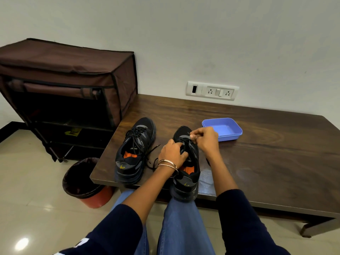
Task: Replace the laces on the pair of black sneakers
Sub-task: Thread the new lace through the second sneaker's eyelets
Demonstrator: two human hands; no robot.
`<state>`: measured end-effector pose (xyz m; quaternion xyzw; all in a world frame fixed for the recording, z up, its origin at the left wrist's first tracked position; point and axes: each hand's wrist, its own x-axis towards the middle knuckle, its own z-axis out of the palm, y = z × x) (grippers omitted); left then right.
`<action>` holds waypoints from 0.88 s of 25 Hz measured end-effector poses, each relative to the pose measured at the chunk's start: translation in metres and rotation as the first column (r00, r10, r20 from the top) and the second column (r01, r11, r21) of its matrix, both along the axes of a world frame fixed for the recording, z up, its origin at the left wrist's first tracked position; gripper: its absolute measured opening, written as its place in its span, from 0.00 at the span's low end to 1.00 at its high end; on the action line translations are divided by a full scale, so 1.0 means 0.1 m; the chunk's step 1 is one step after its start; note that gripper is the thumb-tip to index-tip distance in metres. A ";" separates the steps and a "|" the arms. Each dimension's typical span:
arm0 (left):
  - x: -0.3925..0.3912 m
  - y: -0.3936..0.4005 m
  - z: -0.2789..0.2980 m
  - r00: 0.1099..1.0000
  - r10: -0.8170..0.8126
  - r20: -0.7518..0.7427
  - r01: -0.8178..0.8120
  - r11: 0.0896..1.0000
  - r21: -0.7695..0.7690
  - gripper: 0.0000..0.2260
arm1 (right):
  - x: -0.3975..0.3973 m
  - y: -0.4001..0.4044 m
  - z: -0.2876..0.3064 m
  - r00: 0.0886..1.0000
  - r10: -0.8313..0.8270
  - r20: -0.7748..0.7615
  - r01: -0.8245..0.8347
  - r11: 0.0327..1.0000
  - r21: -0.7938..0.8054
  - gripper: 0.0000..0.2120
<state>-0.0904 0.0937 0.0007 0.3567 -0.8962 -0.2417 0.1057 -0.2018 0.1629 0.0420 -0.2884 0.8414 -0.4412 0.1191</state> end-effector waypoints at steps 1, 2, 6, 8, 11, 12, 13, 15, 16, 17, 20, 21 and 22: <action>0.00 -0.01 0.01 1.000 0.012 -0.012 -0.012 1.000 0.015 0.19 | 0.02 -0.03 -0.09 0.999 -0.005 -0.054 0.008 0.998 0.060 0.03; 0.00 -0.02 0.03 0.999 0.028 -0.026 -0.027 0.999 0.031 0.18 | 0.04 -0.06 -0.17 0.995 -0.001 -0.097 0.013 0.993 0.121 0.04; 0.03 -0.07 0.03 0.986 0.134 -0.096 -0.122 0.984 0.127 0.17 | 0.12 -0.21 -0.32 0.990 -0.005 -0.138 0.041 0.964 0.264 0.07; 0.04 -0.09 0.03 0.979 0.172 -0.109 -0.153 0.975 0.161 0.16 | 0.16 -0.25 -0.31 0.983 0.037 -0.180 0.029 0.937 0.349 0.06; 0.04 -0.11 0.05 0.980 0.168 -0.103 -0.148 0.972 0.181 0.16 | 0.19 -0.27 -0.31 0.978 0.076 -0.195 0.003 0.926 0.377 0.07; 0.04 -0.12 0.06 0.982 0.163 -0.101 -0.142 0.973 0.184 0.16 | 0.20 -0.28 -0.34 0.978 0.083 -0.190 -0.009 0.932 0.363 0.08; 0.05 -0.14 0.06 0.982 0.157 -0.100 -0.136 0.972 0.191 0.16 | 0.21 -0.28 -0.38 0.979 0.087 -0.183 -0.020 0.941 0.339 0.09; 0.05 -0.18 0.05 0.989 0.121 -0.085 -0.101 0.972 0.210 0.16 | 0.22 -0.27 -0.48 0.991 0.039 -0.127 -0.004 0.965 0.263 0.10; 0.06 -0.19 0.05 0.993 0.096 -0.069 -0.080 0.974 0.213 0.16 | 0.22 -0.26 -0.51 0.996 0.002 -0.094 0.021 0.972 0.235 0.10; 0.06 -0.21 0.06 0.996 0.072 -0.057 -0.059 0.976 0.211 0.16 | 0.22 -0.26 -0.54 0.997 -0.021 -0.073 0.037 0.974 0.225 0.10; 0.07 -0.26 0.09 0.999 0.024 -0.037 -0.015 0.976 0.218 0.16 | 0.25 -0.26 -0.54 0.996 -0.025 -0.081 0.043 0.972 0.233 0.14; 0.09 -0.28 0.08 0.999 0.014 -0.047 -0.002 0.969 0.245 0.15 | 0.26 -0.25 -0.54 0.996 -0.027 -0.080 0.044 0.977 0.210 0.14; 0.09 -0.31 0.07 0.998 0.017 -0.068 0.004 0.955 0.297 0.13 | 0.26 -0.25 -0.54 0.997 -0.034 -0.072 0.046 0.982 0.184 0.14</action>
